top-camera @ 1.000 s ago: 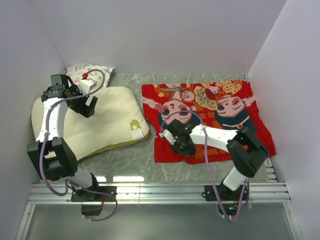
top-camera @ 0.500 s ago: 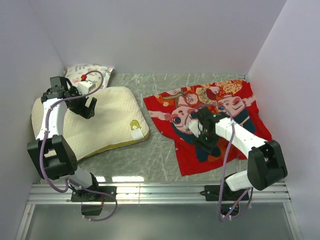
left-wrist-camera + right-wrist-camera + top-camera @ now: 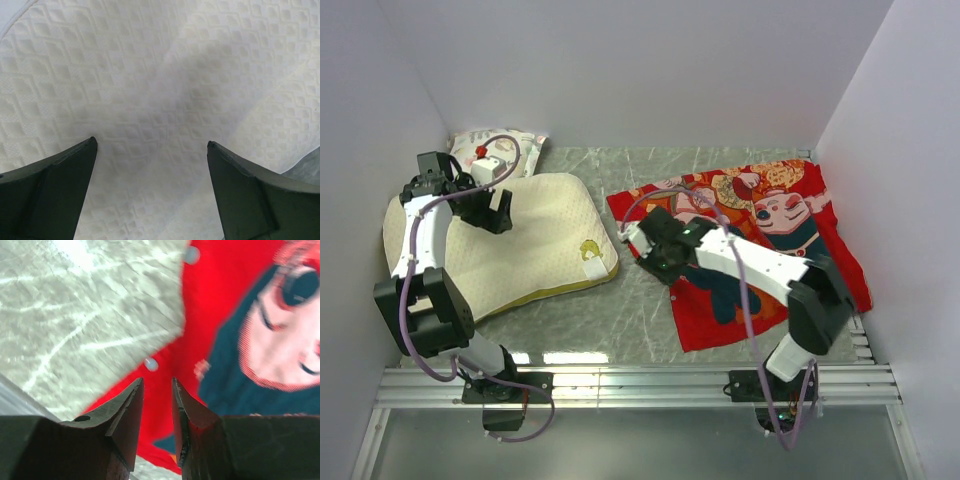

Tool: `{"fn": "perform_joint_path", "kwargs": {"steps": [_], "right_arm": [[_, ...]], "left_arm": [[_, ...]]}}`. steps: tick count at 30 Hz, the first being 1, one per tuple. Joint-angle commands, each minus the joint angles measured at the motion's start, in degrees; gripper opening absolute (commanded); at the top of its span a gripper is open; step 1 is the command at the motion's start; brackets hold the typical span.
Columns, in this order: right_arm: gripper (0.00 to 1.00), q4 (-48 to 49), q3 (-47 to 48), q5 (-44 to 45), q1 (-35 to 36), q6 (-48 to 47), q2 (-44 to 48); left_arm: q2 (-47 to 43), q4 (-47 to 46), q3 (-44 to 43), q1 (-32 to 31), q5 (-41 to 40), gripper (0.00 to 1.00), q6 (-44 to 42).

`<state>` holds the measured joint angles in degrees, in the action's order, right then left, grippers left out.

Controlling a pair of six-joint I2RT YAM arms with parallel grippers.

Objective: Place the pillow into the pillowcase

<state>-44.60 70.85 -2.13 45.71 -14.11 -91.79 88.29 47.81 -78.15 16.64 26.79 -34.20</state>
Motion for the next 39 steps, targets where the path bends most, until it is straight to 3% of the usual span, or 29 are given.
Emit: {"fn": "perform_joint_path", "kwargs": {"steps": [1,6,14,20,28,39], "right_arm": [[0.36,4.34,4.03,7.21,2.44,6.80,-4.96],[0.36,5.93,8.86,11.01,3.15,9.89,-12.79],[0.46,4.96,15.81,6.18,3.15,11.65,-21.76],[0.41,4.61,17.39,4.41,2.63,11.47,-25.63],[0.36,4.61,18.00,9.34,0.78,10.95,-26.52],[0.40,1.62,19.68,10.31,1.04,9.28,-19.22]], "left_arm": [[0.74,-0.17,-2.18,0.23,3.27,0.97,2.73],[0.83,-0.96,-1.66,0.32,3.89,0.97,3.52],[0.30,-2.90,1.51,0.41,3.36,0.97,3.43],[0.56,-3.08,1.68,0.84,3.01,0.96,2.99],[0.74,-2.99,1.95,1.20,3.98,0.96,3.08],[1.44,-2.11,1.69,1.29,4.77,0.96,2.82]]}}
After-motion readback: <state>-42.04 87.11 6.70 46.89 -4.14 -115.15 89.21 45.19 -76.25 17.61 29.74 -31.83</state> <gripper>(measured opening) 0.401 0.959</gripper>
